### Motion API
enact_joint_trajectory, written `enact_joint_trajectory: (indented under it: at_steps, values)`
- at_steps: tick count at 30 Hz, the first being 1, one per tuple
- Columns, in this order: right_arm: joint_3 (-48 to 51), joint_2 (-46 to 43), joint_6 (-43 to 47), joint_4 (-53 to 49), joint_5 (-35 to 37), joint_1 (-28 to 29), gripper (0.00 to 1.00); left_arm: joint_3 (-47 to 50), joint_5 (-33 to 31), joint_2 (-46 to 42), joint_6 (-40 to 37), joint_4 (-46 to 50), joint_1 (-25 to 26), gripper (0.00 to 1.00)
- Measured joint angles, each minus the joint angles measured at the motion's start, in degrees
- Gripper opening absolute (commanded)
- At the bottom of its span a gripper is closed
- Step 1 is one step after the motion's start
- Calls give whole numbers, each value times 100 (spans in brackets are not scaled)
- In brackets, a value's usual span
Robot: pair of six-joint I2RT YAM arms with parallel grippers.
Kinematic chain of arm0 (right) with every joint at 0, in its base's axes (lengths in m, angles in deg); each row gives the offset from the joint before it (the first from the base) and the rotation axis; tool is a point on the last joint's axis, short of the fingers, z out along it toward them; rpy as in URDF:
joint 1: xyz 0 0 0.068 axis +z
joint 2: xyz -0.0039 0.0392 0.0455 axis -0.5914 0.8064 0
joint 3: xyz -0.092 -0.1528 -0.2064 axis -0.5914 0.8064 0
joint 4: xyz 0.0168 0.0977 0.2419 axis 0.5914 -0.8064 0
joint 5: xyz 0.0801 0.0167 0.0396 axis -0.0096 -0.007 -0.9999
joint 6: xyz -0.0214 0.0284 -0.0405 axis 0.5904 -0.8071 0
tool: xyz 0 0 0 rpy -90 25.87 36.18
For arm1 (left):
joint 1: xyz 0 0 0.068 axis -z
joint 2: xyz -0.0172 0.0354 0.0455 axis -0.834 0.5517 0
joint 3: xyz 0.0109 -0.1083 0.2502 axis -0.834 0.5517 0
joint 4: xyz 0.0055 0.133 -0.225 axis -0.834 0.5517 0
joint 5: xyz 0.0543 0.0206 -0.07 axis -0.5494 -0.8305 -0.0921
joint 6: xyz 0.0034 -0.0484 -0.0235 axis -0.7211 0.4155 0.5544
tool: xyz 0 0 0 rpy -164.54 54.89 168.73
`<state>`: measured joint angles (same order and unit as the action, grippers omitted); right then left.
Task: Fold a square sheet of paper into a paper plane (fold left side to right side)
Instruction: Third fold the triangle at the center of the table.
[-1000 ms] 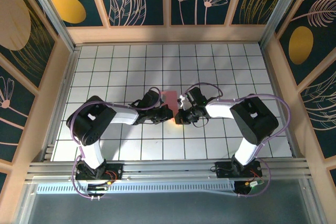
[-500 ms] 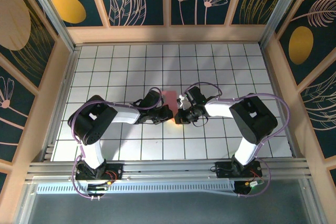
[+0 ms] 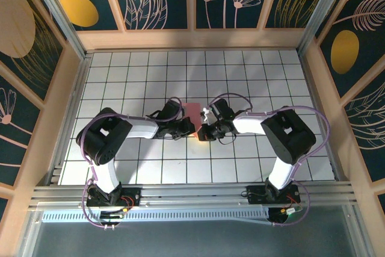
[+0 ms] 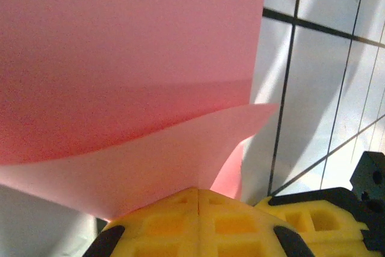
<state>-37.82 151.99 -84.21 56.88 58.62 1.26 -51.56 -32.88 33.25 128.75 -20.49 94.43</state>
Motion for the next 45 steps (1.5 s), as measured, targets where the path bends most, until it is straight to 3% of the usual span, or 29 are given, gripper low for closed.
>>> enact_joint_trajectory:
  at_steps: [27, 38, 45]
  values:
    - [-129, 136, 9, 190, 129, 85, 0, 105, -85, -140, -551, 81, -1014, 4]
    - [-133, 140, 66, 190, 125, 85, 0, 105, -168, -160, -793, 63, -1679, 3]
    - [-133, 140, 63, 190, 122, 85, 0, 177, -437, -713, -1023, 267, -1725, 3]
